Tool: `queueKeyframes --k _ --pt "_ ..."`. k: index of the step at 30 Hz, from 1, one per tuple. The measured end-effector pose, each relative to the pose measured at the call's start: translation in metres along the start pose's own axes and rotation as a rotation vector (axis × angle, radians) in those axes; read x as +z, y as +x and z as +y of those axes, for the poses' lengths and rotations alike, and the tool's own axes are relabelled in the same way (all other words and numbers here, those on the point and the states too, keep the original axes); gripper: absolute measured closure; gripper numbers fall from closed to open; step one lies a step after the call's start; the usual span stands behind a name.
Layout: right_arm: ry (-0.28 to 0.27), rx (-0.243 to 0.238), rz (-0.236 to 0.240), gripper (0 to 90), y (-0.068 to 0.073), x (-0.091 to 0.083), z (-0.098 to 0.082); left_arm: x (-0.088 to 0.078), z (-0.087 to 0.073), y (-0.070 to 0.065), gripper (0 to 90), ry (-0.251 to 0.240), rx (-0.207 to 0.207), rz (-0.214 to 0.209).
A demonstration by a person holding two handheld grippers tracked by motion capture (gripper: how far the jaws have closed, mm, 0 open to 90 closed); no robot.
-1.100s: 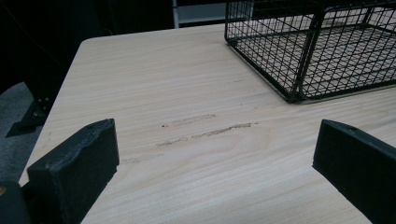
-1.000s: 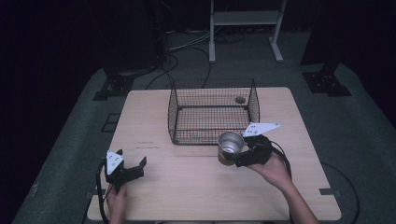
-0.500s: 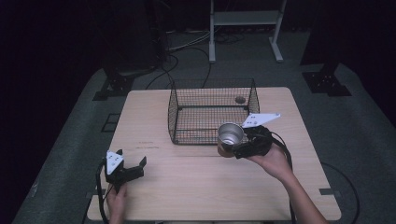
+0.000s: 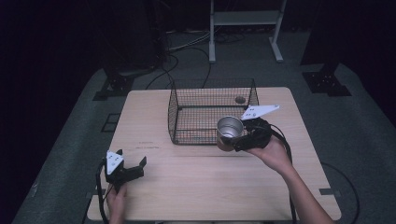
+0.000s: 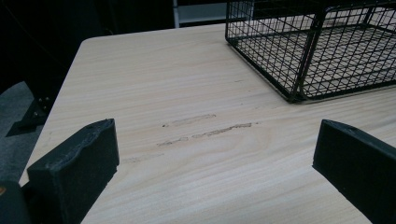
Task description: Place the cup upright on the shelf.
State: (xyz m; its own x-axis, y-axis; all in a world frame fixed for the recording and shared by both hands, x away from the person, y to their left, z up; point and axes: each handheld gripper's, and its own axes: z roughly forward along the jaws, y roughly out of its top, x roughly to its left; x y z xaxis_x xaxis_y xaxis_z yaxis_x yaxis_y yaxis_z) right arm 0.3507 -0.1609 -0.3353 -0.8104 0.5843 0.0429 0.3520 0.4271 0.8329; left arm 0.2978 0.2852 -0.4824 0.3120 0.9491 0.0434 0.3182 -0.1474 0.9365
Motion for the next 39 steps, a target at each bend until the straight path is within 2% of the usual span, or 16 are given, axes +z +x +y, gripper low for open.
queueKeyframes --k 17,30,39 --pt "0.000 0.002 -0.012 18.0 -0.011 0.003 0.024 0.000 0.000 0.000 0.0 -0.003 -0.002 0.001" --pt "0.015 -0.012 -0.030 18.0 -0.020 0.017 0.039 0.000 0.000 0.000 0.0 -0.001 -0.004 0.000" --pt "0.028 0.007 -0.049 18.0 -0.031 0.028 0.049 0.001 0.000 0.000 0.0 -0.005 0.001 0.001"
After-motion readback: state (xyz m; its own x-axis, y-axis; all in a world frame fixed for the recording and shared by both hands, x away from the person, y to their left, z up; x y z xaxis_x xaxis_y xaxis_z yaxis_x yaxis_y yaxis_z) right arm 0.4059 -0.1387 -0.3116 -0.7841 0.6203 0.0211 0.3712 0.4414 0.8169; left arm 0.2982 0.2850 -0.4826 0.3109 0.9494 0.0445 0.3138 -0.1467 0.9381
